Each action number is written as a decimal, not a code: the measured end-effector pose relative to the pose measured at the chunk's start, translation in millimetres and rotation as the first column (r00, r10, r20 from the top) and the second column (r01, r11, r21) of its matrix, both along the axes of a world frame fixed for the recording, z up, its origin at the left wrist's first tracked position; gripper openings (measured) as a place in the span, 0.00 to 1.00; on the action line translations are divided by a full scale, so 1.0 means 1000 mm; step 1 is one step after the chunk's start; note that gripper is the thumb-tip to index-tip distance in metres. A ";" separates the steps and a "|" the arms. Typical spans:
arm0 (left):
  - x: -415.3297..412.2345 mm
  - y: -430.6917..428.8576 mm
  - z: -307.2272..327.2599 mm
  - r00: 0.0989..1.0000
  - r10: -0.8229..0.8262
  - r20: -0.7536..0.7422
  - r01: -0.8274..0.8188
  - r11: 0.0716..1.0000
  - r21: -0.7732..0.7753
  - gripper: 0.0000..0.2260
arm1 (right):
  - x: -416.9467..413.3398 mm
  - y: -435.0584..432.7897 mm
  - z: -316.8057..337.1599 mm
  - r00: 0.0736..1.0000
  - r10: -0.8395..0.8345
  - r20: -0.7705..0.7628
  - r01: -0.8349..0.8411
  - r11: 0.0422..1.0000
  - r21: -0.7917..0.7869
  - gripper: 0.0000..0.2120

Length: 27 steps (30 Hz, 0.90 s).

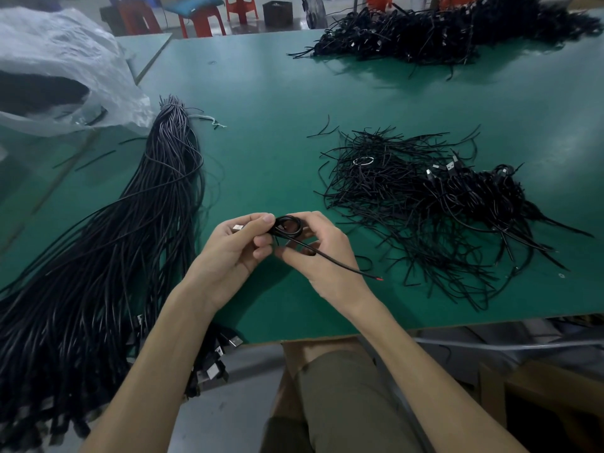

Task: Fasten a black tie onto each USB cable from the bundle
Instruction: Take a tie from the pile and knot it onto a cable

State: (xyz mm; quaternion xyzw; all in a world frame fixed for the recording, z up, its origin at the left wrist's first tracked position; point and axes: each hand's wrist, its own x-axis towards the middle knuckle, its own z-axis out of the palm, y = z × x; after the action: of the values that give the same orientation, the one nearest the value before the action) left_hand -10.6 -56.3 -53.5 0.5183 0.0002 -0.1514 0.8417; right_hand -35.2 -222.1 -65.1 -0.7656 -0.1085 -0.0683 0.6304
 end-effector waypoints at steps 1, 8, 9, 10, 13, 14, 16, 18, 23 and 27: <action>0.000 0.000 0.001 1.000 -0.001 0.000 0.001 1.000 -0.001 0.09 | 0.000 0.000 -0.001 1.000 -0.004 0.007 0.004 1.000 -0.018 0.13; -0.001 0.000 0.000 1.000 0.004 -0.012 -0.004 1.000 0.007 0.08 | 0.000 0.001 -0.005 0.994 -0.060 0.094 0.076 0.983 -0.169 0.03; -0.001 0.000 0.000 1.000 -0.005 -0.013 0.005 1.000 0.010 0.08 | 0.001 0.001 -0.004 0.992 -0.063 0.106 0.082 0.981 -0.178 0.03; -0.001 0.000 0.001 1.000 -0.017 -0.014 0.017 1.000 0.014 0.09 | 0.001 0.001 -0.004 0.990 -0.070 0.119 0.091 0.979 -0.183 0.04; 0.000 0.001 0.001 0.999 -0.039 -0.021 0.039 0.999 0.019 0.09 | 0.001 0.001 -0.003 0.987 -0.081 0.142 0.108 0.975 -0.192 0.06; 0.000 0.001 0.000 0.999 -0.036 -0.025 0.036 0.999 0.019 0.10 | 0.001 0.001 -0.003 0.986 -0.083 0.143 0.111 0.975 -0.194 0.06; 0.000 0.003 -0.001 0.999 -0.026 -0.032 0.027 0.999 0.026 0.11 | 0.002 0.001 -0.004 0.985 -0.094 0.145 0.122 0.972 -0.203 0.07; 0.001 0.004 -0.002 0.999 -0.027 -0.029 0.028 0.999 0.037 0.09 | 0.003 0.001 -0.005 0.984 -0.107 0.141 0.134 0.969 -0.206 0.08; 0.002 0.004 -0.002 0.999 -0.034 -0.020 0.035 0.999 0.040 0.03 | 0.002 0.001 -0.006 0.984 -0.121 0.128 0.145 0.968 -0.204 0.09; 0.001 0.002 -0.001 0.998 -0.055 0.007 0.054 0.997 0.050 0.03 | 0.001 0.000 -0.005 0.988 -0.128 0.089 0.142 0.975 -0.174 0.07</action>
State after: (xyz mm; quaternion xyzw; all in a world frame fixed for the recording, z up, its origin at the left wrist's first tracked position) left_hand -9.6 -54.0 -54.8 0.5394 -0.0136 -0.1722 0.8242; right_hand -34.4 -221.9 -70.4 -0.8217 -0.0864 -0.1303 0.5480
